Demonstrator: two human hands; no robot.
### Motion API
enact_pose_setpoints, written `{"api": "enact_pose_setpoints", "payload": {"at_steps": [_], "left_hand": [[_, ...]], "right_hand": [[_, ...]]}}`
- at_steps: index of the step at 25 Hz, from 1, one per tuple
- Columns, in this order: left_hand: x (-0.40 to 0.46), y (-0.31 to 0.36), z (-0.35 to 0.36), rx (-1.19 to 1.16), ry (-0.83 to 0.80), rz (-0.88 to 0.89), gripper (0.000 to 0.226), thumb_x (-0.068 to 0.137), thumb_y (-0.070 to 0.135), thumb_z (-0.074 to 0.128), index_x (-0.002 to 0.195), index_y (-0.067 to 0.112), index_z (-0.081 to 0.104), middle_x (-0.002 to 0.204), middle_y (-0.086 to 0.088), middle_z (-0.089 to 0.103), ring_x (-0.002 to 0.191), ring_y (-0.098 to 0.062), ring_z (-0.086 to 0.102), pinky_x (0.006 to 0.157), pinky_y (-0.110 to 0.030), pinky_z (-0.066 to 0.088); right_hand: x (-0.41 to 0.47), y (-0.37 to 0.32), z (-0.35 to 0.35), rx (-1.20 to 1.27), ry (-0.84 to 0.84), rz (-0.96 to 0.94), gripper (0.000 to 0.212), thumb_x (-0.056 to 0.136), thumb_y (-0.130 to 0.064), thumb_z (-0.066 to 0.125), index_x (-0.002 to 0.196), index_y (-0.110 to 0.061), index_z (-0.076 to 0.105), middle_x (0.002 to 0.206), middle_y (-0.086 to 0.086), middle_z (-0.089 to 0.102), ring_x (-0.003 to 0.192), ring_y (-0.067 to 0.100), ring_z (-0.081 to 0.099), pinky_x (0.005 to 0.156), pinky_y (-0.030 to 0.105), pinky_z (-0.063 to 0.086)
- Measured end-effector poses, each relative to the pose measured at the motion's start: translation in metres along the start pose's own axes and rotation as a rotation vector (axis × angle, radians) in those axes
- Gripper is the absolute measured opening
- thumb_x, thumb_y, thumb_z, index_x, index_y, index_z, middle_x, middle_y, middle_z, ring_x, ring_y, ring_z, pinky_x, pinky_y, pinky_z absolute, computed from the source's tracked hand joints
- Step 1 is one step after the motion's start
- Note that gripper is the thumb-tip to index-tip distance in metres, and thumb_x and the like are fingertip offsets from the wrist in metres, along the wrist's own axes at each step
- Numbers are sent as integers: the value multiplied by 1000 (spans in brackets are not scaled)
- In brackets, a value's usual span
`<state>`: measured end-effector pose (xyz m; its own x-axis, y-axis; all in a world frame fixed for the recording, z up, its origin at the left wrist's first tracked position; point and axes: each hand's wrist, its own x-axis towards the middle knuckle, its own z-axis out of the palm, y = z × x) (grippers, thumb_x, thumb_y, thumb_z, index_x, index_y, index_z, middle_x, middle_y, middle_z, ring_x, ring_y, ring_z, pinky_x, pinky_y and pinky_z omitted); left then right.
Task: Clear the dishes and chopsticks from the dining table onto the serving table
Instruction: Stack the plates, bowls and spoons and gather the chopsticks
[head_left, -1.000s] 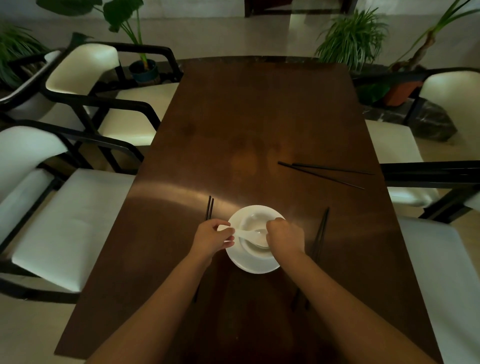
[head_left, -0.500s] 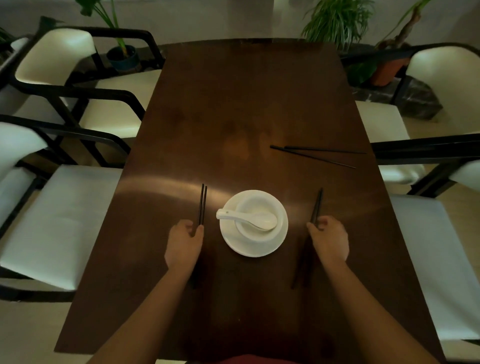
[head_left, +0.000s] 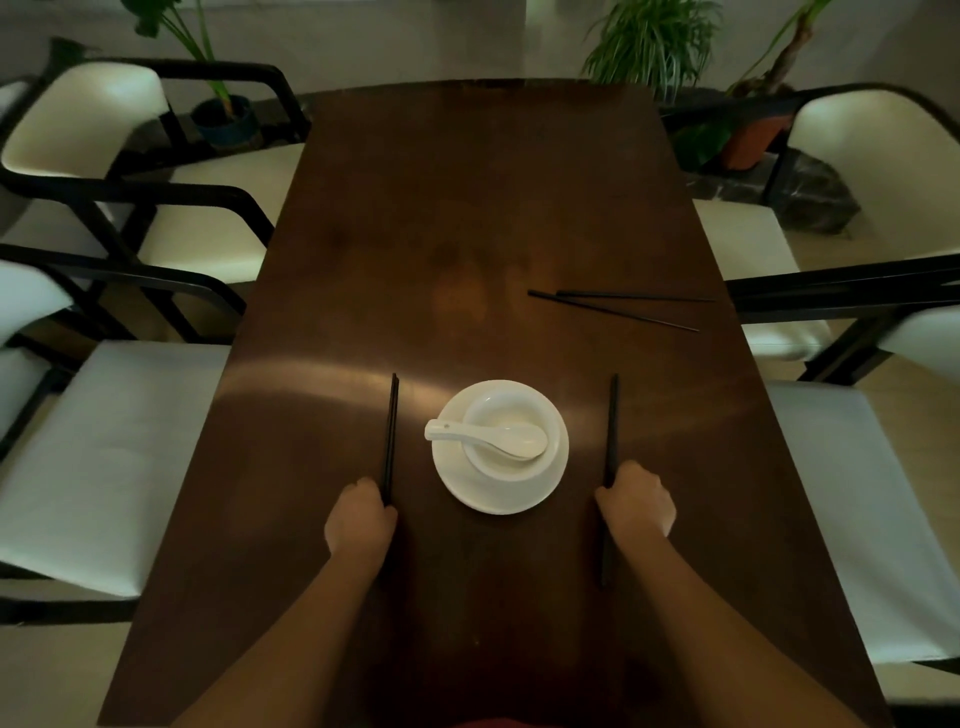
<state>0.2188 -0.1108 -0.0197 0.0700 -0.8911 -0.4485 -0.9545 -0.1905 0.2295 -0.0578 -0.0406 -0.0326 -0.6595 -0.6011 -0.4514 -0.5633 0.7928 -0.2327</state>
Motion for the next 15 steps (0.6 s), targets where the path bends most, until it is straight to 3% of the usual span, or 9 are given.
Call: {"api": "enact_pose_setpoints", "payload": {"at_steps": [9,13,15], "left_hand": [[-5,-11,7,-19,33,10,19,85,14,57,99,2,53,105,-16,55,95,-30,56,71,-37,46],[2,-14,6,-50,0,19,14,85,7,55,95,-3,54,102,-21,57,93,-34,57,78,-41,50],[5,-17,5,-74,5,37,9,86,4,53,88,-4,55,98,-23,59,88,-34,58,73,-40,49]], "right_hand": [[2,22,-10,78,-52,55,18,83,-27,64,82,-13,52,73,2,55,73,22,60,59,31,48],[4,31,-13,210,-154,56,12,82,-20,64,76,-10,60,79,10,65,75,25,65,69,39,57],[3,35,-15,324,-230,78,14,82,-15,65,71,-9,60,74,10,64,73,25,65,76,44,58]]}}
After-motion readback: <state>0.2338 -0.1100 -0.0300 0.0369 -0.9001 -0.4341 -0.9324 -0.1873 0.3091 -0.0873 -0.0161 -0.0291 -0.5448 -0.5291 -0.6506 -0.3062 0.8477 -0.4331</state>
